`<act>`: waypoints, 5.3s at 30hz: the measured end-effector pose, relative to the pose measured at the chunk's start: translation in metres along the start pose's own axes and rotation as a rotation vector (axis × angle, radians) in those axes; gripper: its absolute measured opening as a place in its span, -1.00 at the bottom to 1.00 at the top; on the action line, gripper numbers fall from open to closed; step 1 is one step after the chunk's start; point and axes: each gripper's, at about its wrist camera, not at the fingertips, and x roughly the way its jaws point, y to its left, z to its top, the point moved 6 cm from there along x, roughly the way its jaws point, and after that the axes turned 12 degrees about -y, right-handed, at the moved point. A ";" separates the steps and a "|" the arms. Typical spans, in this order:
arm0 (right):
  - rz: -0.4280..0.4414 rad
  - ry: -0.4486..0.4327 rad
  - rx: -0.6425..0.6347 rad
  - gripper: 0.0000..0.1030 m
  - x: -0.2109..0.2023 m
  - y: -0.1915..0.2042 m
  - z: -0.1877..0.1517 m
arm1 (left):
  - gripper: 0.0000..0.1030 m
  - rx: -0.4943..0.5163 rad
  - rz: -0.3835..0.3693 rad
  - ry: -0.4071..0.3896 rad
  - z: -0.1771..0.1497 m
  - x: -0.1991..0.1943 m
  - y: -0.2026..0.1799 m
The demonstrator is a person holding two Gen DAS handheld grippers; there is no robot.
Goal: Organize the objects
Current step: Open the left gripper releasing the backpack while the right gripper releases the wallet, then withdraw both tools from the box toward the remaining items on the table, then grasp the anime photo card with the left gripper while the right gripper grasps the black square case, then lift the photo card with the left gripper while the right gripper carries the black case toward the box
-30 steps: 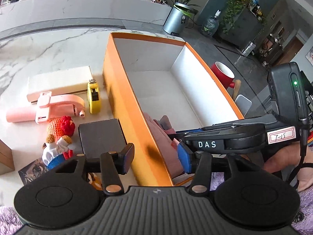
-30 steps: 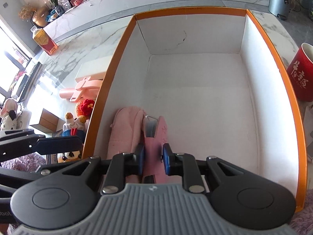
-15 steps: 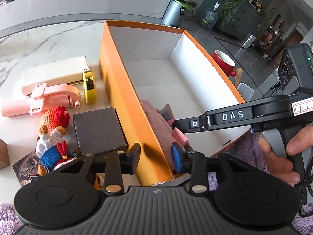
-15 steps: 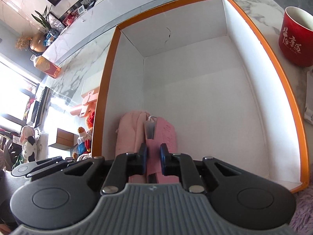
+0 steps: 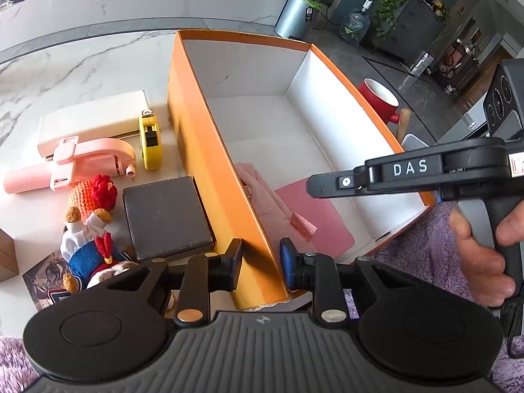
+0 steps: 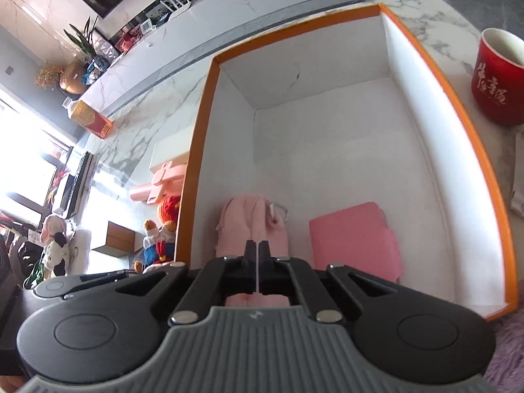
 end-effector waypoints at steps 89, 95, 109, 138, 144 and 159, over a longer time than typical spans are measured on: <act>0.139 0.459 -1.204 -0.10 0.098 0.150 -0.063 | 0.25 -0.063 0.256 -0.003 -0.022 -0.078 0.158; 0.109 0.513 -1.336 0.29 0.112 0.145 -0.070 | 0.49 -0.143 0.269 0.039 -0.026 -0.059 0.162; 0.114 0.491 -1.510 0.57 0.125 0.143 -0.074 | 0.63 -0.295 0.348 0.164 -0.034 -0.023 0.170; 0.258 0.289 -1.176 0.57 0.040 0.178 -0.017 | 0.33 -0.350 0.354 -0.098 -0.011 -0.096 0.159; 0.249 0.193 -1.117 0.57 0.005 0.173 0.014 | 0.33 -0.286 0.330 -0.174 0.019 -0.105 0.134; -0.073 0.234 -0.943 0.57 -0.009 0.016 0.019 | 0.33 -0.060 0.061 -0.177 0.062 -0.073 0.005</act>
